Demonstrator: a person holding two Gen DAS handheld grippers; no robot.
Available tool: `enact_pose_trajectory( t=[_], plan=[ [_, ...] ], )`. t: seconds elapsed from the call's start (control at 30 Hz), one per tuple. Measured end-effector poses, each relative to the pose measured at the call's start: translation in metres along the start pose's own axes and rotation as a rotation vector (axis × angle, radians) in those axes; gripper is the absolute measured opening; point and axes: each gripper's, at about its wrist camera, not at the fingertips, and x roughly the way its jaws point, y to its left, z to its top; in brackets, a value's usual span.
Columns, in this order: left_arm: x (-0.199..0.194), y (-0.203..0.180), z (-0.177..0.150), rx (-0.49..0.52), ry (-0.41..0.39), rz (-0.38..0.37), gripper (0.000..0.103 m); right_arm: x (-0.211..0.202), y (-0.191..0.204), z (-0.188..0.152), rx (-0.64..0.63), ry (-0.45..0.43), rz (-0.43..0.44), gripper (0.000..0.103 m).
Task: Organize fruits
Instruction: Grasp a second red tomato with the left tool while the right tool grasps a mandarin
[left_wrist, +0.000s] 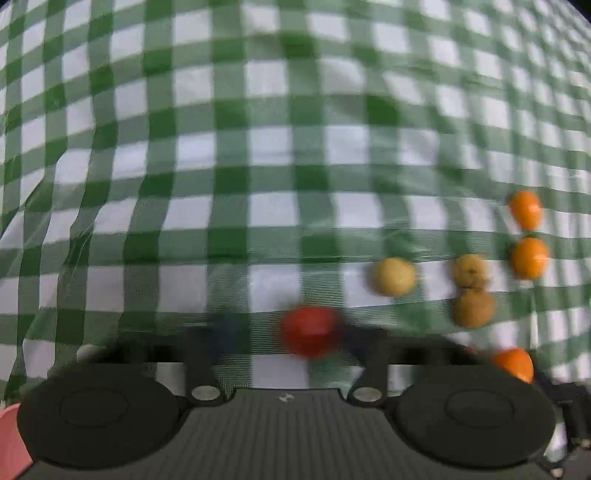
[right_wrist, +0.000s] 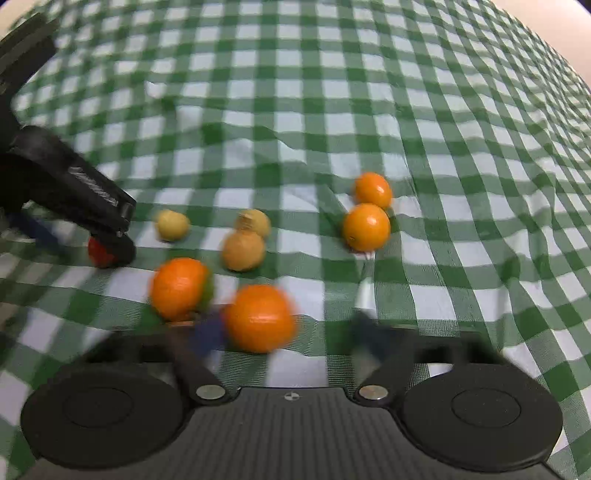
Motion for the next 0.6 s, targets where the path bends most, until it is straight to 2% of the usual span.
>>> enact_pose_trajectory(
  t=[0.07, 0.2, 0.33, 0.47, 0.6],
  plan=[
    [-0.008, 0.001, 0.001, -0.016, -0.002, -0.032, 0.033, -0.002, 0.003, -0.001, -0.013, -0.009, -0.007, 0.039],
    [-0.029, 0.004, -0.001, -0.028, -0.031, -0.047, 0.032, -0.008, -0.005, 0.005, 0.042, -0.051, -0.037, 0.039],
    [-0.072, 0.006, -0.013, -0.020, -0.078, -0.034, 0.033, -0.032, -0.015, 0.016, 0.086, -0.080, -0.063, 0.039],
    [-0.121, 0.014, -0.044, -0.020, -0.108, -0.020, 0.033, -0.080, -0.015, 0.020, 0.099, -0.112, -0.028, 0.039],
    [-0.168, 0.034, -0.091, -0.033, -0.115, 0.025, 0.033, -0.140, -0.005, 0.013, 0.090, -0.122, 0.059, 0.039]
  ],
)
